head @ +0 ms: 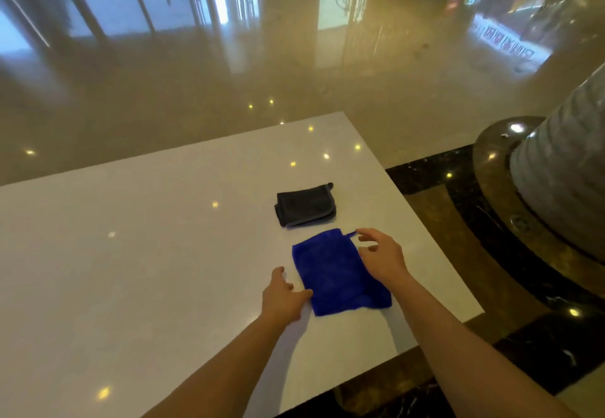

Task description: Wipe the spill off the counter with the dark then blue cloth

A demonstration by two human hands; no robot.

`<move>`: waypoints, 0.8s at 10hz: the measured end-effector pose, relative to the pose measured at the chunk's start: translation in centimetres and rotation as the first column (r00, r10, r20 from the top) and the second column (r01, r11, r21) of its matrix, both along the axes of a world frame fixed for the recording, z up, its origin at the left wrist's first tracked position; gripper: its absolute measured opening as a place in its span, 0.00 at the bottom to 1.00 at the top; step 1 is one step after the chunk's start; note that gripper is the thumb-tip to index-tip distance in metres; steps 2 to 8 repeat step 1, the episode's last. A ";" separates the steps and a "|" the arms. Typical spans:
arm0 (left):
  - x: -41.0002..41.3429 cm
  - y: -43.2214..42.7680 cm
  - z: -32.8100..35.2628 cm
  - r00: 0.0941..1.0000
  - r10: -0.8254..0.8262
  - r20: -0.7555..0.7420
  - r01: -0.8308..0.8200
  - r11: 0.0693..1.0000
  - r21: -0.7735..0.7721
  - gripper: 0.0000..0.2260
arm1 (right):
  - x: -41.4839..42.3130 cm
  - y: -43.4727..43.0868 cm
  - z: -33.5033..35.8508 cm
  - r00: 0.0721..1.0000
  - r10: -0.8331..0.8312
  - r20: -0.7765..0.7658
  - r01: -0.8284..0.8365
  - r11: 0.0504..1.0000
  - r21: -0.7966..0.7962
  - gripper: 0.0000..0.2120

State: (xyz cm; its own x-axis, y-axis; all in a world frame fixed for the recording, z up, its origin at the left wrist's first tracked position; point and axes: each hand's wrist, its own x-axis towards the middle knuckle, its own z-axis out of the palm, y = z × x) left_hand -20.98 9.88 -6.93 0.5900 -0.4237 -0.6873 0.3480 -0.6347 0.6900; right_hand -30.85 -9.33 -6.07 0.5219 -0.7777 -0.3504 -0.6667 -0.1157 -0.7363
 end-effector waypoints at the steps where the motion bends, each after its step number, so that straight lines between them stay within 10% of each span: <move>1: 0.7 -0.3 2.3 0.980 -0.084 0.179 0.056 0.986 0.159 0.38 | 0.3 -0.8 0.9 0.982 0.187 -0.012 -0.186 0.981 0.046 0.17; 8: 0.7 -0.3 2.3 0.980 -0.084 0.179 0.056 0.986 0.159 0.38 | 0.3 -0.8 0.9 0.982 0.187 -0.012 -0.186 0.981 0.046 0.17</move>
